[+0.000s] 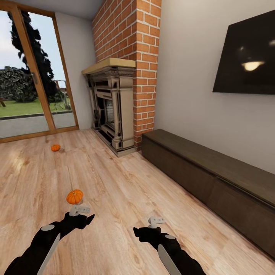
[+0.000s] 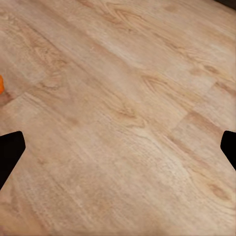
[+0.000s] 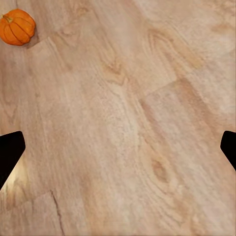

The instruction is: Place each of the two pumpkins and all three candles from the living room inside a cabinet in the living room (use any cabinet), then make sure every cabinet is closed, and position the cauldron so it is next to a table in the living room.

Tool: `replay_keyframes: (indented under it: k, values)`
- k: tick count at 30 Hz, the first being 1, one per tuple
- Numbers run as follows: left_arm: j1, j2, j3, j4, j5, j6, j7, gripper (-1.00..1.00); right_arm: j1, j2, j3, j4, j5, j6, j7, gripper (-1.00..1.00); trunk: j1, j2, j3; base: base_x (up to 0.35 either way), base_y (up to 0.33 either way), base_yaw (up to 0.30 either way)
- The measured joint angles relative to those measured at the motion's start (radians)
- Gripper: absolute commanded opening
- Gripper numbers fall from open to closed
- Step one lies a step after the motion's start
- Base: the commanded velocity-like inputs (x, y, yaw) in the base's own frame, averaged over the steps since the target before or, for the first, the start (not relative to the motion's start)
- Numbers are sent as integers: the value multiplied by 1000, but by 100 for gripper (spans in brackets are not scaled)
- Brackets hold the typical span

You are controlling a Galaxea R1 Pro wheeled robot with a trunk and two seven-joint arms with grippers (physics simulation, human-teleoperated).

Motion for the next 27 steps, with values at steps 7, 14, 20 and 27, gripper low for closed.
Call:
replay_keyframes:
  k: [7, 14, 20, 27]
  values:
    - [0, -1, -1, 0, 0, 0, 0, 100, 0, -1, 0, 3, -2, -29, 1, 100, 0, 0, 0, 3, 0, 2]
    - [0, -1, -3, 0, -3, 4, 0, 100, 0, -1, -1, 3, -3, -48, 4, 100, 0, 0, 0, 178, 0, 0]
    - [0, -1, -3, 0, -4, 4, 0, 100, 0, -1, -1, 3, -3, -51, 5, 100, 0, 0, 0, 184, 0, 0]
    - [0, -1, -3, 1, -4, 4, 0, 100, 0, -3, 0, 3, -3, -64, 7, 100, 0, 0, 0, 221, 16, 0]
